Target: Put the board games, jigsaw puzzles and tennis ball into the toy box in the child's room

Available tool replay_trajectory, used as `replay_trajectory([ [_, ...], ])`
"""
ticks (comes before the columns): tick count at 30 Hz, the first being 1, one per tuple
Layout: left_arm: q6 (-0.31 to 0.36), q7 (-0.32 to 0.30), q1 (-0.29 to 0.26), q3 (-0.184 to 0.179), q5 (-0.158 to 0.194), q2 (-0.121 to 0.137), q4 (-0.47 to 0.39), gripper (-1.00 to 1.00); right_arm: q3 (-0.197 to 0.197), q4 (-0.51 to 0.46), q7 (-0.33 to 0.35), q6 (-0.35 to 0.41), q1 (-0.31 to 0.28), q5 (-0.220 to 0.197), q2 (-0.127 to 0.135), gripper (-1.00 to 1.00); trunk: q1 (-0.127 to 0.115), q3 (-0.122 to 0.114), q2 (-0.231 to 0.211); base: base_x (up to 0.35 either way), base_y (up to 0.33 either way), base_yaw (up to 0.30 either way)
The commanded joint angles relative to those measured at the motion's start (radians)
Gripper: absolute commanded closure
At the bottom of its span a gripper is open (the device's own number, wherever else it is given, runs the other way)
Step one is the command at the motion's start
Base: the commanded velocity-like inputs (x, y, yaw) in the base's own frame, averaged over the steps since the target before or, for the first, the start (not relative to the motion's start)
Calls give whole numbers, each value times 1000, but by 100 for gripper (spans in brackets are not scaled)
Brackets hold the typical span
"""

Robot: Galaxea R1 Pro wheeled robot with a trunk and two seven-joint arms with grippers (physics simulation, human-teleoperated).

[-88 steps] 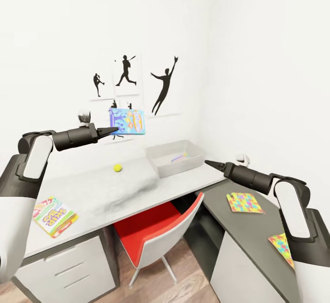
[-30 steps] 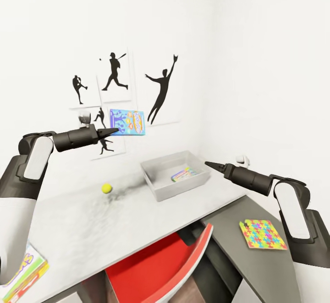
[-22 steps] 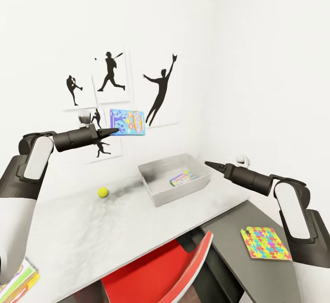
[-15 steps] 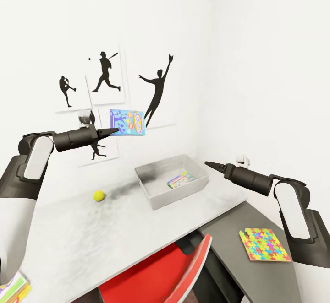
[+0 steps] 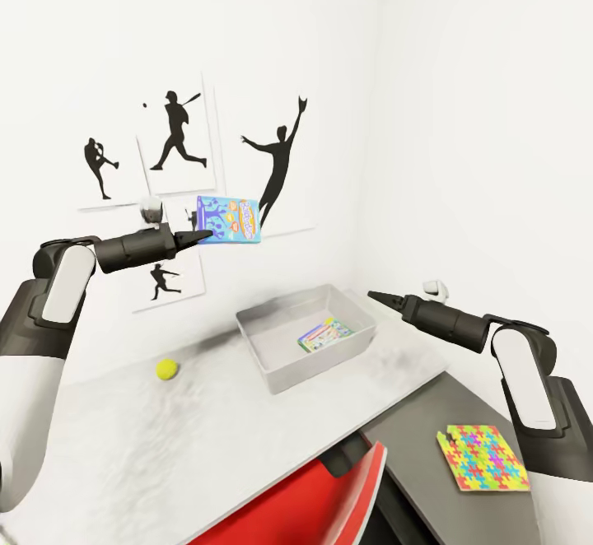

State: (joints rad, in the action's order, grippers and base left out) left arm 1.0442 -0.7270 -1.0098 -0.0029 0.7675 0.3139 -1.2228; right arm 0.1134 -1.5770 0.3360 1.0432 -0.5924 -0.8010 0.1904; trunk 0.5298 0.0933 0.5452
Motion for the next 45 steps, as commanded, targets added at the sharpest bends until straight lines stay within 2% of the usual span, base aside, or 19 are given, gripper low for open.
replay_trajectory([
  [1,3,-5,-1,0,0,0,0,100,1,0,10,4,-1,9,0,-100,1,2,2,108,8,-50],
  [14,3,-5,-1,-1,-1,1,0,100,2,3,11,4,-1,11,0,-100,1,1,2,117,-58,-9],
  [19,3,-5,0,-11,-2,-4,-6,100,1,3,10,4,-1,12,0,-100,1,1,2,9,-8,0],
  [22,3,-5,0,-33,-2,-5,-8,100,0,3,8,4,-1,12,0,-100,1,1,2,2,-2,0],
  [29,3,-6,0,-124,-3,-3,-15,100,0,3,6,4,-1,14,0,-100,1,1,2,0,0,0],
  [32,3,-19,-1,-145,-3,-4,-40,100,0,3,6,4,-1,14,0,-100,1,1,2,0,0,0],
  [38,3,-43,-2,-219,-2,-6,-80,100,0,3,5,4,-1,13,0,-100,1,1,2,0,0,0],
  [41,3,-46,-3,-242,-2,-13,-84,100,0,4,5,4,-1,14,0,-100,1,1,2,0,0,0],
  [45,3,-47,-3,-252,-2,-22,-86,100,0,5,5,4,-1,13,0,-100,1,1,2,0,0,0],
])
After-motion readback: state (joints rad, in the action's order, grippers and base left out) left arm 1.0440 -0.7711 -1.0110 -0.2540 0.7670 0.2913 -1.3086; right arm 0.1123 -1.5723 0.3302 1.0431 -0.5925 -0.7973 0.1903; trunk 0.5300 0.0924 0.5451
